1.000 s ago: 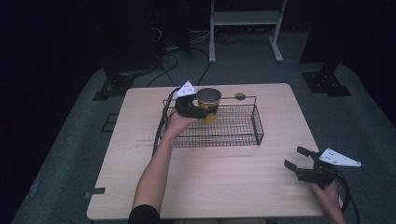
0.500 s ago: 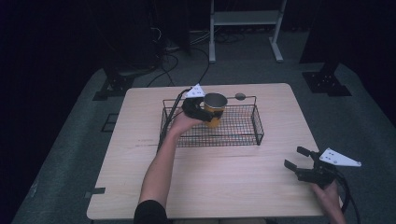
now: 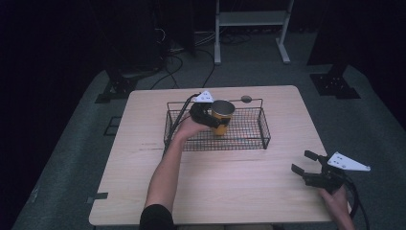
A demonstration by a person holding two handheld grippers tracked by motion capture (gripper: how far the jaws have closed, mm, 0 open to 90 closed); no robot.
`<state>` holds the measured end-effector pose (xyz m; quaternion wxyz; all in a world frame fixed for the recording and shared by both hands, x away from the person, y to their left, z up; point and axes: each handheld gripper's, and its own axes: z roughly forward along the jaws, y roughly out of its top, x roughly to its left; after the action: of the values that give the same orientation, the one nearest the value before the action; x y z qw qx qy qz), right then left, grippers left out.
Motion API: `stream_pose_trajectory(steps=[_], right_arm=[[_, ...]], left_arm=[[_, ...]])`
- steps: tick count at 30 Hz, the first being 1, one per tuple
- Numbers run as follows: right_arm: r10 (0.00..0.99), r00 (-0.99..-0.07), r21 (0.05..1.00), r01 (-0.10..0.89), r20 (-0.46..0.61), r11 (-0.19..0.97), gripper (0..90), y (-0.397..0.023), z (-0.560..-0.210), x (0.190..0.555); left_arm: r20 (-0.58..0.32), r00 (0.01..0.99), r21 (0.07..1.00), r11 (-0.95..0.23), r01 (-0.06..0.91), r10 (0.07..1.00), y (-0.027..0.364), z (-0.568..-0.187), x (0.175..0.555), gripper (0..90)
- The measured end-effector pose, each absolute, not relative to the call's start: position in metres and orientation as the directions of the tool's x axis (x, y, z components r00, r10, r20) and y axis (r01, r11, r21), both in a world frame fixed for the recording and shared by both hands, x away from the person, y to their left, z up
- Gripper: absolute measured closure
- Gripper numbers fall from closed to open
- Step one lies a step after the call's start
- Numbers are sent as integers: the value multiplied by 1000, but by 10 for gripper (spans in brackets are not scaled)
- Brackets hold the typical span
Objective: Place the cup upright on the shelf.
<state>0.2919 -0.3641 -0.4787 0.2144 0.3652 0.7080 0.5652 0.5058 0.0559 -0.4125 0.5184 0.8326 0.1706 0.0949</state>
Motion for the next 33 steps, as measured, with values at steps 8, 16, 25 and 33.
stream_pose_trajectory(steps=[8,16,25,33], right_arm=[[758,-643,957,274,109,95,141,-364,-479,292],[758,-643,957,273,107,97,141,-364,-479,292],[757,-645,957,273,107,97,141,-364,-479,292],[757,-645,957,273,106,99,141,-364,-479,292]], left_arm=[[-11,929,880,-437,185,370,52,-415,507,143],[-13,932,860,-472,196,364,50,-420,507,142],[-1,934,845,-500,192,358,47,-423,507,142],[8,932,833,-518,195,363,50,-423,507,142]])
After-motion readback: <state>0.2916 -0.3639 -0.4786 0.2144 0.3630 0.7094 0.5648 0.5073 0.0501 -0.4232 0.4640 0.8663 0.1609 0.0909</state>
